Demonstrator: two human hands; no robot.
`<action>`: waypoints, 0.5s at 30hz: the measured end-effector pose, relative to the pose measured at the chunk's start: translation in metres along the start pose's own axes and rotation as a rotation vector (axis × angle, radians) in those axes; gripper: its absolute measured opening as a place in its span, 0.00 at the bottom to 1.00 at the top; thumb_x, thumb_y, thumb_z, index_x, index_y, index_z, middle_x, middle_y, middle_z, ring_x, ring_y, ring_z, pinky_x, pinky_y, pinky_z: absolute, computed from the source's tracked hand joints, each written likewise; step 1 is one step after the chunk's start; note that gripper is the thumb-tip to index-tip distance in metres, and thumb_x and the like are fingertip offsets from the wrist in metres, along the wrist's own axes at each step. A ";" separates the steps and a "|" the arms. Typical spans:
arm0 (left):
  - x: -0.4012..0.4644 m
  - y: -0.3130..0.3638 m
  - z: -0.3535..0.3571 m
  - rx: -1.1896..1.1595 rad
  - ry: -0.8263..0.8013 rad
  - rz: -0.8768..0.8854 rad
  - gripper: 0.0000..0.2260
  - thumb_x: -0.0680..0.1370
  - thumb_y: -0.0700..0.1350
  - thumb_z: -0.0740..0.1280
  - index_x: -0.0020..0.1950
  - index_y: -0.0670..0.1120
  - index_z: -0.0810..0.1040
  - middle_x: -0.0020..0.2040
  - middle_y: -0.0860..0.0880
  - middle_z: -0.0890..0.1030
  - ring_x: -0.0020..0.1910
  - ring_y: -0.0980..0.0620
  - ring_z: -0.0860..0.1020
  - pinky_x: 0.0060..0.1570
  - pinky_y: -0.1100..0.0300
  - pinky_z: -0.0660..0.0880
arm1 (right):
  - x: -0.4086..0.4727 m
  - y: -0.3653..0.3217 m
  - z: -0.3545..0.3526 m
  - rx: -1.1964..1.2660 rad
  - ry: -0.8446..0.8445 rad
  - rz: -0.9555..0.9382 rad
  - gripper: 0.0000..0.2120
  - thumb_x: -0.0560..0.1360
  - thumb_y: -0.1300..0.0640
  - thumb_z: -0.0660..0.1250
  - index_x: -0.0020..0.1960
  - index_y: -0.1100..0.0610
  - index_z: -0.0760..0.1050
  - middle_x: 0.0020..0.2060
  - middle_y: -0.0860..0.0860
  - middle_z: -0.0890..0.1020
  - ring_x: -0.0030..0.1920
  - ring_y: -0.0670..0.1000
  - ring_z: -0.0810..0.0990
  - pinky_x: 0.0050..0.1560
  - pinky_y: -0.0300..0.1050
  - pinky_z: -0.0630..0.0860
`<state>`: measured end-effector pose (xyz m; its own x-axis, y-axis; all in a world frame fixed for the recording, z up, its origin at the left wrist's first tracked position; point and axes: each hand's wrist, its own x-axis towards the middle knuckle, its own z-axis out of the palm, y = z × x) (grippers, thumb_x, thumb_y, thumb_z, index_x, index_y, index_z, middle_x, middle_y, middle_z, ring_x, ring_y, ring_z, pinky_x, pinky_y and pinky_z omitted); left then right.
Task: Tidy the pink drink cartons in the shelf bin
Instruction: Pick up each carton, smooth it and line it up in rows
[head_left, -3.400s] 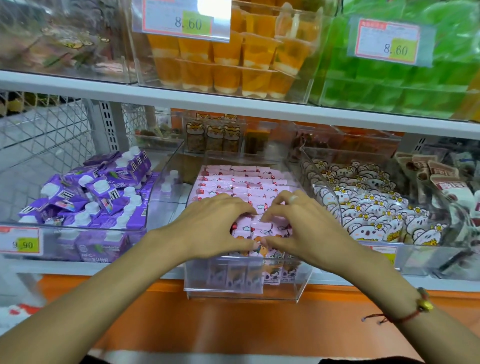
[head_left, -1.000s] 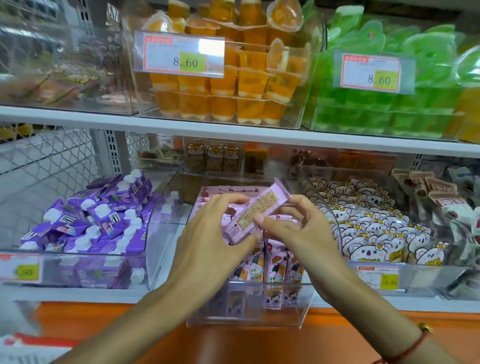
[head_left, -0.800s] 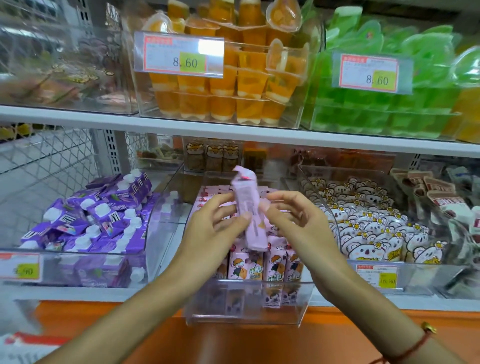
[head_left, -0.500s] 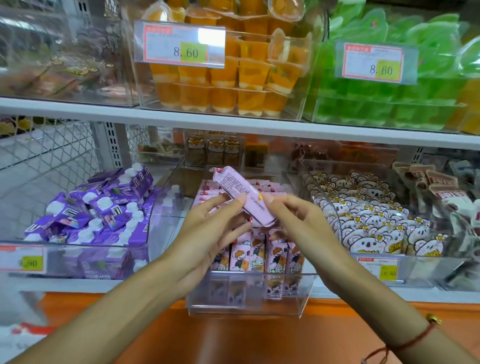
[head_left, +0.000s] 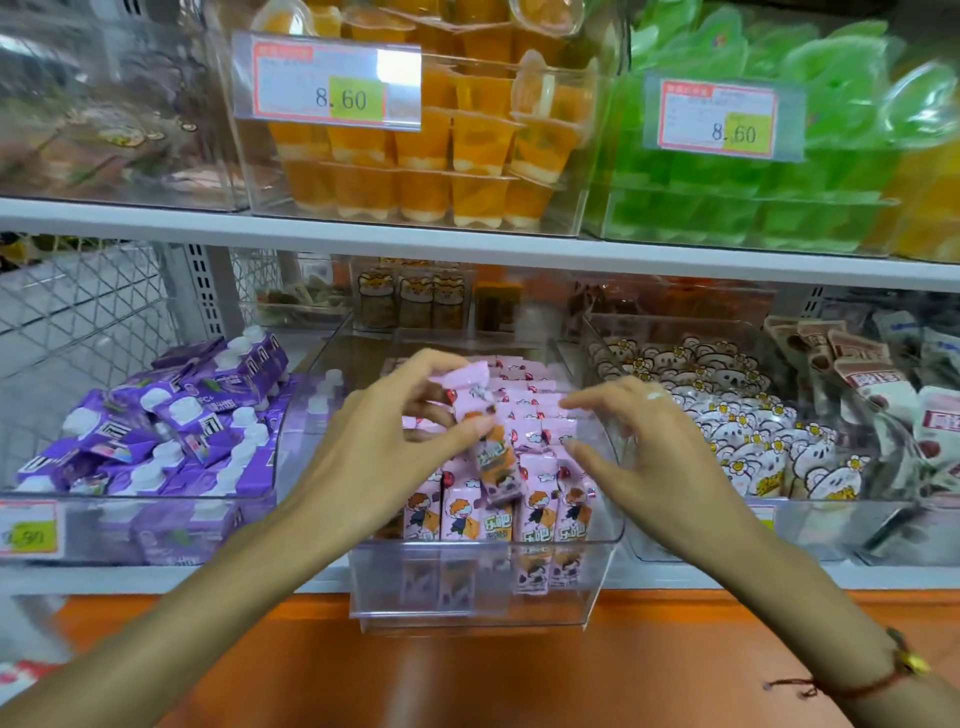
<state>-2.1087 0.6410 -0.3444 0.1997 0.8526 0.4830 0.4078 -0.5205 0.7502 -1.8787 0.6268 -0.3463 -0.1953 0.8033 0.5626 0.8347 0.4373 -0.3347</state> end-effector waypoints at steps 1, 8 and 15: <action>0.001 -0.002 0.000 0.062 -0.049 -0.014 0.20 0.64 0.66 0.68 0.53 0.63 0.75 0.40 0.57 0.81 0.42 0.59 0.80 0.45 0.58 0.80 | -0.002 0.005 -0.003 -0.029 0.020 0.032 0.14 0.73 0.57 0.71 0.58 0.51 0.77 0.51 0.46 0.77 0.54 0.47 0.72 0.51 0.37 0.65; 0.005 -0.009 0.025 0.567 -0.265 0.145 0.17 0.71 0.57 0.72 0.59 0.60 0.75 0.52 0.62 0.77 0.53 0.58 0.76 0.48 0.57 0.75 | -0.017 0.012 -0.002 0.032 -0.060 0.188 0.14 0.76 0.54 0.67 0.62 0.51 0.75 0.35 0.39 0.75 0.36 0.39 0.76 0.34 0.31 0.68; 0.011 -0.013 0.030 0.662 -0.356 0.155 0.09 0.75 0.58 0.68 0.51 0.57 0.80 0.44 0.60 0.76 0.49 0.56 0.72 0.43 0.57 0.72 | -0.023 -0.006 -0.007 -0.192 -0.018 -0.017 0.12 0.78 0.55 0.64 0.60 0.56 0.77 0.50 0.51 0.78 0.53 0.53 0.73 0.49 0.40 0.66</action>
<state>-2.0850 0.6581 -0.3625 0.5276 0.7942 0.3015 0.7777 -0.5944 0.2049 -1.8759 0.6031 -0.3516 -0.2181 0.8039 0.5533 0.9138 0.3673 -0.1735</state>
